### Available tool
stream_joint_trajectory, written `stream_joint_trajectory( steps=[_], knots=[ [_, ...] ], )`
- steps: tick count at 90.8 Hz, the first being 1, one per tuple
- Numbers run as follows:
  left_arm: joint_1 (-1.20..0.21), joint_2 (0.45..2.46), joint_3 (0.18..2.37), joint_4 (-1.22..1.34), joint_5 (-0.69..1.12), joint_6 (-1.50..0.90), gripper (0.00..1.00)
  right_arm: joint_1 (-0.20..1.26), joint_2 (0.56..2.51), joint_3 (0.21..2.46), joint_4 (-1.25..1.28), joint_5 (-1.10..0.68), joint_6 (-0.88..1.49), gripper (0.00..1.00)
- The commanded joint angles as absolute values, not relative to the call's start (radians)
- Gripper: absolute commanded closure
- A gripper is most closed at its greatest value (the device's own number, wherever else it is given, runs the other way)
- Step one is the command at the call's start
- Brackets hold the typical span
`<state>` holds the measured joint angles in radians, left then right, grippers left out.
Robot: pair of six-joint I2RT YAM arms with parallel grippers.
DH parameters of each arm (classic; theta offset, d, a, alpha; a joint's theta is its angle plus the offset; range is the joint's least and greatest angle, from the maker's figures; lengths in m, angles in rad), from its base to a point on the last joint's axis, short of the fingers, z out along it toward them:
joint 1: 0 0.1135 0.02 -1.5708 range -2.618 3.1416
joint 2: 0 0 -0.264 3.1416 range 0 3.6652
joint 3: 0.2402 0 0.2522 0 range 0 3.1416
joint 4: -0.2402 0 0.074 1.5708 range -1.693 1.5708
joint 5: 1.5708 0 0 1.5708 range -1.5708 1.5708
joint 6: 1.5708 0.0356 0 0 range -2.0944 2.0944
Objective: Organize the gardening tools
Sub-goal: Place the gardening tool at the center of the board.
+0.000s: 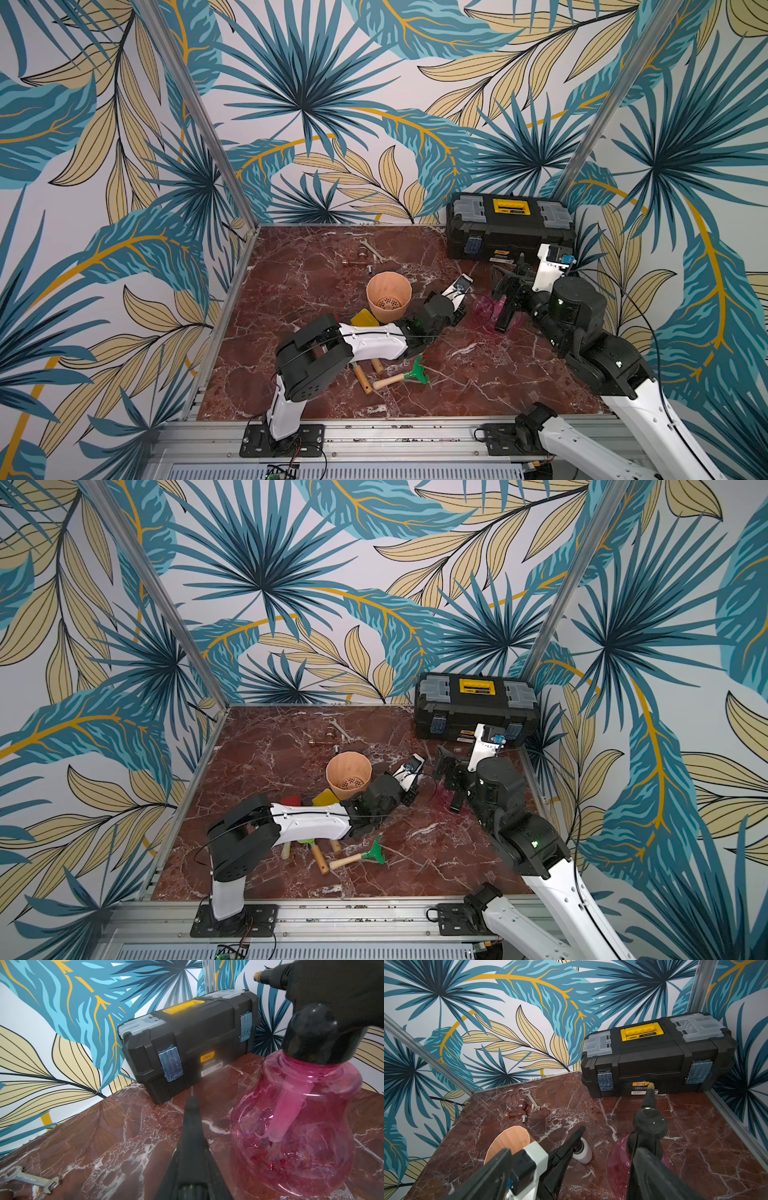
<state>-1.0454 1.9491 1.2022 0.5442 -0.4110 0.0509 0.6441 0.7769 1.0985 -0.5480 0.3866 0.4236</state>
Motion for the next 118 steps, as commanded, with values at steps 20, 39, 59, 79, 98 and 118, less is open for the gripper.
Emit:
stream_joint_trajectory(
  steps=[20, 39, 59, 79, 98, 118],
  knots=[
    [-1.021, 1.944, 1.218, 0.541, -0.426, -0.04, 0.78, 0.646, 0.796, 1.069, -0.53, 0.379, 0.43, 0.04],
    [-1.02, 1.95, 1.217, 0.531, -0.435, -0.043, 0.76, 0.646, 0.799, 1.068, -0.525, 0.376, 0.428, 0.04],
    [-1.019, 1.942, 1.216, 0.527, -0.432, -0.041, 0.61, 0.646, 0.806, 1.068, -0.523, 0.372, 0.425, 0.03],
    [-1.019, 1.869, 1.221, 0.469, -0.413, -0.029, 0.46, 0.646, 0.827, 1.077, -0.535, 0.332, 0.409, 0.03],
    [-1.0, 1.781, 1.234, 0.377, -0.391, 0.0, 0.35, 0.647, 0.874, 1.088, -0.54, 0.227, 0.358, 0.05],
    [-0.964, 1.637, 1.219, 0.256, -0.356, 0.005, 0.34, 0.646, 0.955, 1.123, -0.579, 0.072, 0.263, 0.12]
  ],
)
